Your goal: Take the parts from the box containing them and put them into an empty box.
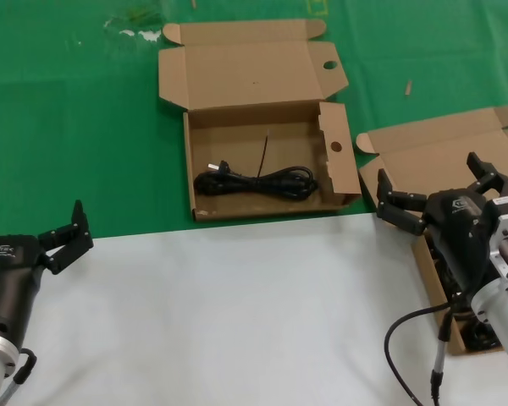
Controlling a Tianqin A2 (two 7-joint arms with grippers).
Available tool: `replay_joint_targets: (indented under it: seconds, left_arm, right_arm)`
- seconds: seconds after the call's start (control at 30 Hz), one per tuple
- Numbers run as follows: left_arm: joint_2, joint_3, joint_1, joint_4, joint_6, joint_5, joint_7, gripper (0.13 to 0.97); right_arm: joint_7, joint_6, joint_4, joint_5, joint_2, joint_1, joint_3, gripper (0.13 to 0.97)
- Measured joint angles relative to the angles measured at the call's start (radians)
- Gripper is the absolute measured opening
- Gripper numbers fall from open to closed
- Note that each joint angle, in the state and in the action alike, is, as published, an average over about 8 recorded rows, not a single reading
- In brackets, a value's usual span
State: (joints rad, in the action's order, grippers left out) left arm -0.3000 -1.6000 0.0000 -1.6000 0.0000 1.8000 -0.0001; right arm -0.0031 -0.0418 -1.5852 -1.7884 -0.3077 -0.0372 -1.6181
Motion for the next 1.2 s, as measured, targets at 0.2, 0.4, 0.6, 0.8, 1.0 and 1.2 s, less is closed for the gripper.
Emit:
replay_joint_targets:
  seconds: [0.2, 0.4, 0.6, 0.8, 1.0, 1.2]
  left_arm:
    - [0.0, 0.0, 0.0, 0.0, 0.0, 0.0, 0.0, 0.966]
    - [0.0, 0.0, 0.0, 0.0, 0.0, 0.0, 0.0, 0.966]
    - [0.0, 0.0, 0.0, 0.0, 0.0, 0.0, 0.0, 0.966]
    - [0.0, 0.0, 0.0, 0.0, 0.0, 0.0, 0.0, 0.966]
    - [0.0, 0.0, 0.0, 0.0, 0.0, 0.0, 0.0, 0.966]
    - [0.0, 0.0, 0.0, 0.0, 0.0, 0.0, 0.0, 0.966]
  right_arm:
    - [0.001, 0.008, -0.003, -0.002, 0.001, 0.007, 0.003, 0.966]
    - [0.001, 0.008, -0.003, -0.002, 0.001, 0.007, 0.003, 0.966]
    - [0.001, 0.008, -0.003, -0.002, 0.001, 0.007, 0.003, 0.966]
    - [0.001, 0.008, -0.003, -0.002, 0.001, 0.007, 0.003, 0.966]
    - [0.001, 0.008, -0.003, -0.002, 0.001, 0.007, 0.003, 0.966]
    - [0.001, 0.008, -0.003, -0.002, 0.001, 0.007, 0.003, 0.966]
